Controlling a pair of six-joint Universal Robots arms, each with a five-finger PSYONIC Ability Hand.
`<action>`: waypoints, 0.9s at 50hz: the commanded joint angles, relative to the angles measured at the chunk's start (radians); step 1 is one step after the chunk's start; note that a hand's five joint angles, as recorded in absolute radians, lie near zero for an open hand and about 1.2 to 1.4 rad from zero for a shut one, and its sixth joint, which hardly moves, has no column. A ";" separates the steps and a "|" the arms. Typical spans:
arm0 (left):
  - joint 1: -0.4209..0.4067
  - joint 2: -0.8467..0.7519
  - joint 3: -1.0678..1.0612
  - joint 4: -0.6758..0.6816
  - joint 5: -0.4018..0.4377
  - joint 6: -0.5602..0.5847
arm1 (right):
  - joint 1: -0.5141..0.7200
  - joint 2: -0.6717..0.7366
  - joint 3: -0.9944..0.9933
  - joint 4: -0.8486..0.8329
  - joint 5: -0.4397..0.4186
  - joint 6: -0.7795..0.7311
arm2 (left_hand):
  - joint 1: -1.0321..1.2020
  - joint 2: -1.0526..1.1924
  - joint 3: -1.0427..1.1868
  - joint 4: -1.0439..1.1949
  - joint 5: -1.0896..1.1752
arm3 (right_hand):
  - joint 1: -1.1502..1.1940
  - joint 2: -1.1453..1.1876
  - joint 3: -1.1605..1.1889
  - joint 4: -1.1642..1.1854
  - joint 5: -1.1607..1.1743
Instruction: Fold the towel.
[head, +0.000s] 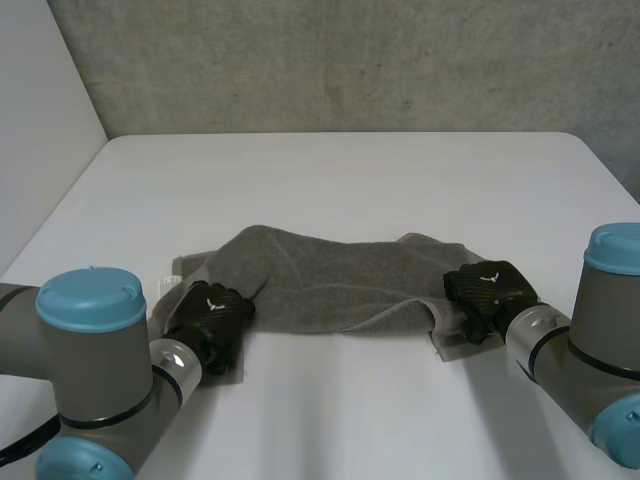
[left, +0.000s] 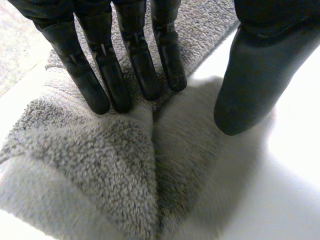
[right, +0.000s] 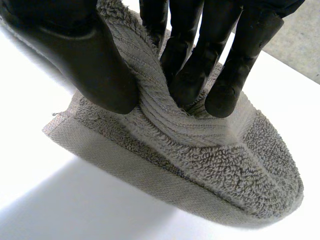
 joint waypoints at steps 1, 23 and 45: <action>0.000 -0.013 0.006 0.016 0.000 0.001 | 0.000 0.000 0.006 0.000 0.000 -0.016 | -0.085 -0.091 -0.088 -0.089 -0.257 | 0.197 0.082 0.069 0.065 0.109; -0.012 0.000 -0.003 0.007 0.001 0.000 | 0.000 0.000 0.016 0.000 0.003 -0.042 | -0.404 -0.410 -0.407 -0.408 -0.576 | 0.197 0.082 0.069 0.065 0.109; -0.029 -0.016 -0.010 0.005 0.000 0.003 | 0.000 -0.001 0.019 -0.001 0.002 -0.043 | -0.461 -0.467 -0.464 -0.465 -0.633 | 0.197 0.082 0.069 0.065 0.109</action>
